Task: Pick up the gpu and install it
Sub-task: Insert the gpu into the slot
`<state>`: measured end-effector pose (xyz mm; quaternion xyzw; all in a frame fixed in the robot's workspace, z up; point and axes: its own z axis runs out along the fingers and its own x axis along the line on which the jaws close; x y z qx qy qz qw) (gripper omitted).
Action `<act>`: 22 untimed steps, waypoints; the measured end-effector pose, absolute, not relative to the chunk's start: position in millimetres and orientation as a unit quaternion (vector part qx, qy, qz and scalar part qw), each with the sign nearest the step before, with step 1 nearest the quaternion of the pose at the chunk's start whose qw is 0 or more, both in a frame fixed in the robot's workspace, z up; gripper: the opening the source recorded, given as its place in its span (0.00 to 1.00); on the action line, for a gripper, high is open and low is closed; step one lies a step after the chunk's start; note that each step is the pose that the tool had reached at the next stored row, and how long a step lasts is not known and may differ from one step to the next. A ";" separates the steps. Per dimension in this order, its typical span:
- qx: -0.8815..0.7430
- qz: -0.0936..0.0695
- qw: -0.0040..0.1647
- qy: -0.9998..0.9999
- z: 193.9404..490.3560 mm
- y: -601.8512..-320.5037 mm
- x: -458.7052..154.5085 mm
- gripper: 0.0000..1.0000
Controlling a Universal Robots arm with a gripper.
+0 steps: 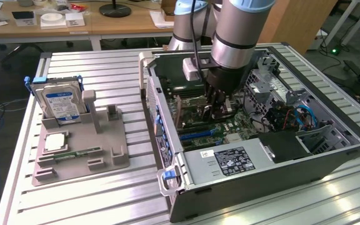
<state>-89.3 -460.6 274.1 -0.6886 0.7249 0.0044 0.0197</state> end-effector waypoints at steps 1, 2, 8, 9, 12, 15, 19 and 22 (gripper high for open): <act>-0.689 0.004 0.020 0.725 272.9 -460.7 -90.0 0.28; -0.689 0.004 0.020 0.725 271.4 -460.7 -90.6 0.28; -0.689 0.004 0.020 0.725 263.6 -460.7 -91.2 0.28; -0.689 0.004 0.020 0.725 263.2 -460.7 -91.7 0.28; -0.689 0.002 0.023 0.725 261.8 -460.7 -92.9 0.28; -0.689 0.001 0.023 0.725 260.0 -460.6 -94.0 0.28; -0.689 0.001 0.023 0.725 257.2 -461.2 -94.2 0.28; -0.689 0.002 0.023 0.725 255.0 -461.5 -94.2 0.28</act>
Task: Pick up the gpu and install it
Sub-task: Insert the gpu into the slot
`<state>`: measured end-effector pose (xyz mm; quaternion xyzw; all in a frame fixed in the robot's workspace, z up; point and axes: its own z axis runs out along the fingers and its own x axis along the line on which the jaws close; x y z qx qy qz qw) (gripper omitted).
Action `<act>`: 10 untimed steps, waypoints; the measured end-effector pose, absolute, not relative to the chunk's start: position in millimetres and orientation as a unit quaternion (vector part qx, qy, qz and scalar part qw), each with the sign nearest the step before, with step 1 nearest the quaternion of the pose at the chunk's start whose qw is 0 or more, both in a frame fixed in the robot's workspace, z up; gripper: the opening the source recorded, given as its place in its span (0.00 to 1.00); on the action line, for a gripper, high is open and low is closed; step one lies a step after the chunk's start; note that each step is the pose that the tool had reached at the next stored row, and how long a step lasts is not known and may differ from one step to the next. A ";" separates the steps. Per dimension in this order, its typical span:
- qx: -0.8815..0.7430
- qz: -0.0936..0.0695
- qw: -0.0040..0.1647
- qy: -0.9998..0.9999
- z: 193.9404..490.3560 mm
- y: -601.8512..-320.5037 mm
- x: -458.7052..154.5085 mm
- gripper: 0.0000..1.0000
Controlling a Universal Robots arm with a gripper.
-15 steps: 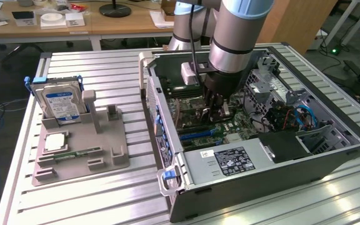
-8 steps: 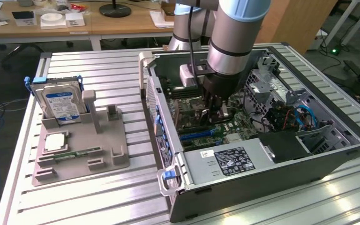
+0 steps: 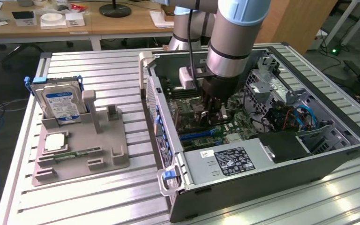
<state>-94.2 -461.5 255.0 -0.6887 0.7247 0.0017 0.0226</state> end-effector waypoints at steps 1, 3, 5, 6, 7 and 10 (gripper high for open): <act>-0.689 0.002 0.022 0.725 254.2 -461.5 -94.1 0.28; -0.689 0.003 0.021 0.725 252.6 -461.6 -94.1 0.28; -0.689 0.006 0.018 0.725 251.2 -461.6 -94.2 0.28; -0.689 0.006 0.018 0.725 250.6 -461.6 -94.2 0.28; -0.689 0.007 0.017 0.725 250.0 -461.6 -94.2 0.28; -0.689 0.007 0.017 0.725 248.8 -461.6 -94.2 0.28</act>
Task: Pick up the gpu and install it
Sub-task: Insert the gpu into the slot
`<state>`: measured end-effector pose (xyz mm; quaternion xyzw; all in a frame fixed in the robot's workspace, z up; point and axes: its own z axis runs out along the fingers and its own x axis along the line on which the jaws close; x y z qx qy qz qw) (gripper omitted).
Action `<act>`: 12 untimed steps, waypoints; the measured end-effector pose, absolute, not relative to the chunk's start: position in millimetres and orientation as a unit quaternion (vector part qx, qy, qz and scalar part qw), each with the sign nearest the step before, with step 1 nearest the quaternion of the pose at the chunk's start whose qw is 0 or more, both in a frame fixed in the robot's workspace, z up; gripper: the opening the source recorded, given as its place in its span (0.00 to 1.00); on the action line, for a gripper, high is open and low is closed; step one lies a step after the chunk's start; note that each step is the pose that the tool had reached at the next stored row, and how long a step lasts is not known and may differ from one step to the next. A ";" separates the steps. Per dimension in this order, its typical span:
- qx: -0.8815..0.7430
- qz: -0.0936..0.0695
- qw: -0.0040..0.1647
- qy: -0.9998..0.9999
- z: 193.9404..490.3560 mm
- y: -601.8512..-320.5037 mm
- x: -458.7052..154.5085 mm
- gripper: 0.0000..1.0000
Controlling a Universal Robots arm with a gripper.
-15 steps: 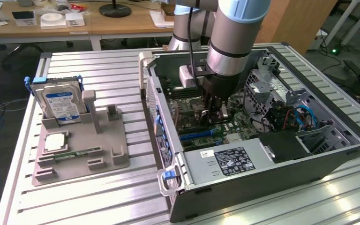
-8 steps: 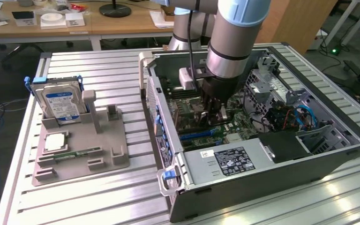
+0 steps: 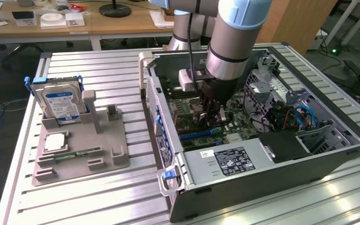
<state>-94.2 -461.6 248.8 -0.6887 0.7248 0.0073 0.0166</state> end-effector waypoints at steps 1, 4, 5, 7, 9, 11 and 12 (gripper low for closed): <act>-0.689 0.008 0.016 0.725 248.4 -461.6 -94.3 0.28; -0.689 0.008 0.016 0.725 246.9 -461.6 -95.1 0.28; -0.689 0.008 0.016 0.725 246.6 -461.7 -95.2 0.28; -0.689 0.008 0.016 0.725 246.2 -463.0 -95.3 0.28; -0.689 0.008 0.016 0.725 245.9 -463.6 -95.5 0.28; -0.688 0.008 0.016 0.725 245.4 -463.7 -96.2 0.28; -0.688 0.008 0.016 0.725 245.2 -463.7 -96.8 0.28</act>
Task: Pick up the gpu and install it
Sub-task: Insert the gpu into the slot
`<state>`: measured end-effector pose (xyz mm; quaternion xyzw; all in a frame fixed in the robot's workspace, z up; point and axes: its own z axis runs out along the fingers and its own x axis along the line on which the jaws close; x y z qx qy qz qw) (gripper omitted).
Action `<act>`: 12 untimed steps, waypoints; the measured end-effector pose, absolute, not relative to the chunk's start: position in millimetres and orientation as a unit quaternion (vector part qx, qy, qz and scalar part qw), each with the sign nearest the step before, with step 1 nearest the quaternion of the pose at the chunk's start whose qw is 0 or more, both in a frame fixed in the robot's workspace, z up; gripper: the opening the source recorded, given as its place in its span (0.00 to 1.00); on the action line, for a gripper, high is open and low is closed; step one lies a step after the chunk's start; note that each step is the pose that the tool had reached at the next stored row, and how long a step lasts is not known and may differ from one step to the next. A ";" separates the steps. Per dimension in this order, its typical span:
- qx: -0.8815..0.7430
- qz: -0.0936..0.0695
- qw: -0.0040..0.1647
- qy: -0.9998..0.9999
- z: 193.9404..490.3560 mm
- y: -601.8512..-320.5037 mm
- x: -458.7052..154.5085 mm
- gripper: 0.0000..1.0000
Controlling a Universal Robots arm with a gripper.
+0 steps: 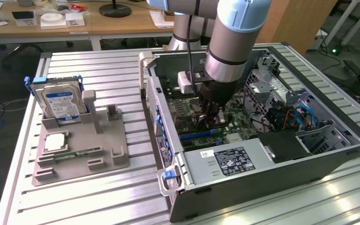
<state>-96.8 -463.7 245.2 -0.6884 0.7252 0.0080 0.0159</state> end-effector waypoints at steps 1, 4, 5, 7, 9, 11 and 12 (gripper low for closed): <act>-0.688 0.008 0.016 0.725 244.9 -463.7 -97.4 0.28; -0.688 0.008 0.016 0.725 243.3 -463.7 -98.3 0.28; -0.688 0.008 0.016 0.725 242.0 -463.7 -98.3 0.28; -0.688 0.008 0.016 0.726 240.2 -463.7 -99.0 0.28; -0.688 0.008 0.015 0.726 239.4 -463.8 -100.3 0.28; -0.688 0.009 0.015 0.726 238.9 -463.7 -101.7 0.28; -0.688 0.008 0.015 0.726 238.7 -463.7 -102.2 0.28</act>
